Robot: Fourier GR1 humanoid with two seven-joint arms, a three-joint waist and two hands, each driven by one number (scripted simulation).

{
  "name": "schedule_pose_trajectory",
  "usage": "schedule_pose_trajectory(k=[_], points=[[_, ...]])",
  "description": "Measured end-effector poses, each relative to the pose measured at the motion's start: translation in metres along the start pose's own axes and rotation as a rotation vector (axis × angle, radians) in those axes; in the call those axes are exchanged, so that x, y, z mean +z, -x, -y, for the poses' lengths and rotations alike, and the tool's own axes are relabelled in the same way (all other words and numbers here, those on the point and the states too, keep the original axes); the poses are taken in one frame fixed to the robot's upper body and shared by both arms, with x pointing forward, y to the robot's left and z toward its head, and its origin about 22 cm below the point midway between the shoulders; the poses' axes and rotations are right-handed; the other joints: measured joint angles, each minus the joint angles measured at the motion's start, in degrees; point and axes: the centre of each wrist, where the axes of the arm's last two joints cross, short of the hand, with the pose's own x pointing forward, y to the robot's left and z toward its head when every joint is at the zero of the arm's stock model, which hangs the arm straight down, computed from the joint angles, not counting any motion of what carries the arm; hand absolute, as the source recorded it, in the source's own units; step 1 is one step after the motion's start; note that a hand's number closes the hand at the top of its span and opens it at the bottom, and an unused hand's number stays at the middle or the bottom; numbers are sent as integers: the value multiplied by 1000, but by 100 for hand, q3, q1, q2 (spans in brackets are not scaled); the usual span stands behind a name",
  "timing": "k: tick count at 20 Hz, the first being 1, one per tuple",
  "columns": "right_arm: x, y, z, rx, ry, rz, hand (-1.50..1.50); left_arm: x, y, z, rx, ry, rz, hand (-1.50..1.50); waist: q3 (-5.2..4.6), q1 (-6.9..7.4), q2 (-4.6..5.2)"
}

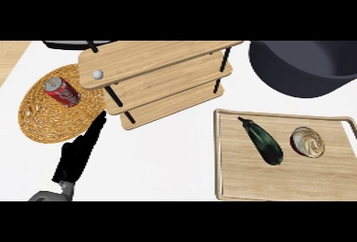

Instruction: Pick the cupcake from the tray and place it in the tiered shelf

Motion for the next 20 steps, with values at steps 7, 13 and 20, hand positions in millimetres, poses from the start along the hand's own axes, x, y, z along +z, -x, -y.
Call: schedule_pose_trajectory(k=[7, 13, 20], points=[[-3, -54, -31, 261, 31, -162, -150, -8, -4, 7, -6, 22, 7, 0, 20, 116, 21], [-20, -93, -76, 285, -51, -211, -150, -6, 1, 7, 1, 12, 8, 0, 31, 81, 7], [-30, -105, -112, 299, -101, -258, -150, -1, -2, -1, 5, 2, -12, 0, 30, -2, -3]])
